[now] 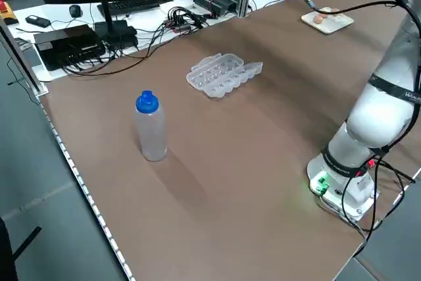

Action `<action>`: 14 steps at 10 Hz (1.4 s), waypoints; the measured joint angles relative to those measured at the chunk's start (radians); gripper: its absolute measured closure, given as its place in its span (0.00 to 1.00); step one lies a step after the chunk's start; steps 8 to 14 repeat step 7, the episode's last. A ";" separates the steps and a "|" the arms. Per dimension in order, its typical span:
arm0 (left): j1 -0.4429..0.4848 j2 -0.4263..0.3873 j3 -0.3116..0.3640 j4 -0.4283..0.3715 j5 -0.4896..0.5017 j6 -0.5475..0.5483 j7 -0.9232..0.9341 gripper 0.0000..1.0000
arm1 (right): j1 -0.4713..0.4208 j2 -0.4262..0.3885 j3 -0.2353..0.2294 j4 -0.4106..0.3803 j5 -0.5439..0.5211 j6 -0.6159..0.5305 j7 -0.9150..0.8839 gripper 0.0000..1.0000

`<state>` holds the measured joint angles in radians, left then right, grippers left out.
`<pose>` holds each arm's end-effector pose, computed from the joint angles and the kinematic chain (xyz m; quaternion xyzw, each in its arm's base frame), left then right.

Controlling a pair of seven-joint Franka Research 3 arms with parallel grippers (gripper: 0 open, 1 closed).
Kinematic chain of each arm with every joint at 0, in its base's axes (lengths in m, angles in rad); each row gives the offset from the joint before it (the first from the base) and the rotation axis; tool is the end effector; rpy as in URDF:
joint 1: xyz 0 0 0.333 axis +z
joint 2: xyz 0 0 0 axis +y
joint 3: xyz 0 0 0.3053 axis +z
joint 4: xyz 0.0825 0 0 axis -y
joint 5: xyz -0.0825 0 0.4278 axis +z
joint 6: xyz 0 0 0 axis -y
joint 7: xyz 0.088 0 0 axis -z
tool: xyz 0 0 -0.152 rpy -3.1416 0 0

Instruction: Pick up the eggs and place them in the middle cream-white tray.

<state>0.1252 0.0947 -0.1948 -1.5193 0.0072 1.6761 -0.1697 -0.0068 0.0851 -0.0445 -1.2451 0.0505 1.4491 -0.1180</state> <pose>0.6377 -0.0389 0.5479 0.9982 0.0505 0.0310 0.0093 0.6090 -0.0217 0.6720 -0.9972 -0.0380 -0.0612 0.0178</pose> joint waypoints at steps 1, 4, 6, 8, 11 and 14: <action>0.000 0.001 0.000 0.000 0.000 0.000 0.000 0.00 | 0.000 0.000 0.004 -0.005 -0.001 -0.012 0.004 0.00; 0.001 0.007 0.000 0.000 0.000 0.000 0.000 0.00 | 0.000 0.000 0.007 -0.015 -0.008 -0.017 0.010 0.00; 0.001 0.011 0.000 0.000 0.000 0.000 0.000 0.00 | 0.000 0.000 0.007 -0.018 -0.010 -0.017 0.039 0.00; 0.001 0.012 0.000 0.000 0.000 0.000 0.000 0.00 | 0.000 0.000 0.007 -0.020 -0.010 -0.017 0.054 0.00; 0.001 0.012 0.000 0.000 0.000 0.000 0.000 0.00 | 0.000 0.000 0.007 -0.020 -0.010 -0.017 0.054 0.00; 0.001 0.012 0.000 0.000 0.000 0.000 0.000 0.00 | 0.000 0.000 0.007 -0.020 -0.010 -0.017 0.054 0.00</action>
